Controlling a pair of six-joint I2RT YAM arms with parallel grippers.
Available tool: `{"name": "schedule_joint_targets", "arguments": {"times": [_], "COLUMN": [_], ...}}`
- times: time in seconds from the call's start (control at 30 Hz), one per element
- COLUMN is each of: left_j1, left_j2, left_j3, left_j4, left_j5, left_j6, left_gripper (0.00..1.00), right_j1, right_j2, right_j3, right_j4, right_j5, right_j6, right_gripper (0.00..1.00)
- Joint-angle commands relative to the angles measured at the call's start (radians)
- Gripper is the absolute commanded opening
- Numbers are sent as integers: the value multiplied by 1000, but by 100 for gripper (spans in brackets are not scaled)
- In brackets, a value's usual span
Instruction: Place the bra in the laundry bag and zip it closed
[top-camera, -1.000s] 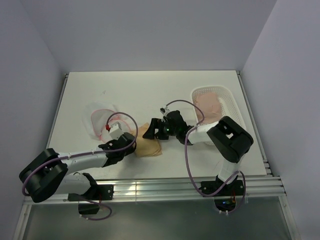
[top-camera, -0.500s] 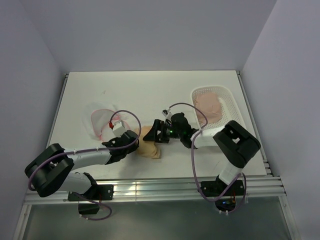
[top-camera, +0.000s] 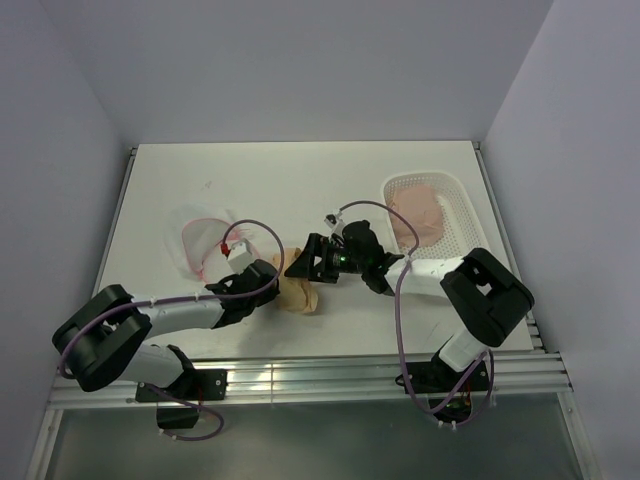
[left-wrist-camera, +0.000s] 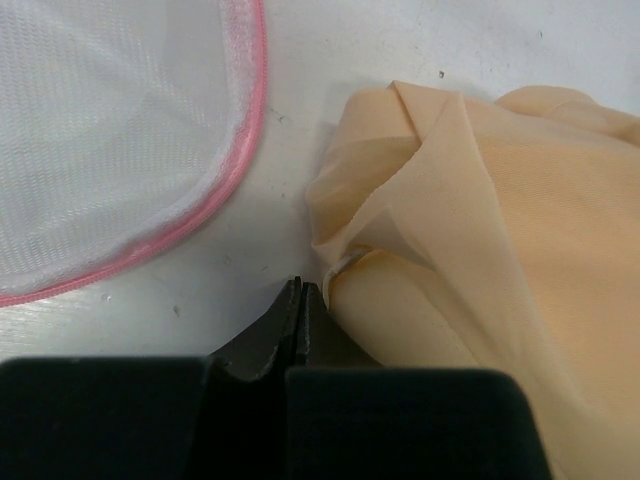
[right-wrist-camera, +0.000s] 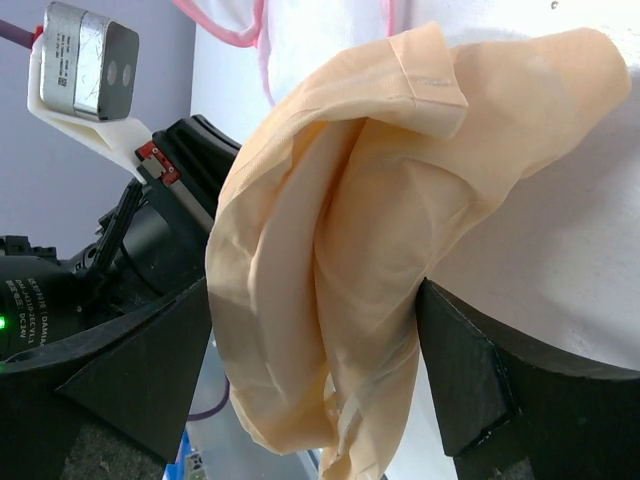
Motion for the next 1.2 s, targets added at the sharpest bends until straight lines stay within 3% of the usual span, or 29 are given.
{"name": "schedule_joint_targets", "arguments": {"times": [0.0,0.53,0.97,1.17], "left_j1": [2,2,2,2], "left_j2": [25,19,11,-3], "left_j3": [12,-11,-9,9], "left_j4": [1,25,31,12], "left_j5": [42,62,71,67], "left_j6": [21,19,29,38], "left_gripper": [0,0,0,0], "right_j1": [11,56,91,91], "right_j2": [-33,-39,-44,-15], "right_j3": [22,108,206,228], "right_j4": [17,46,-320,-407], "right_j5": [5,71,282,361], "right_j6": [27,137,-32,-89], "right_gripper": [87,87,86,86]}}
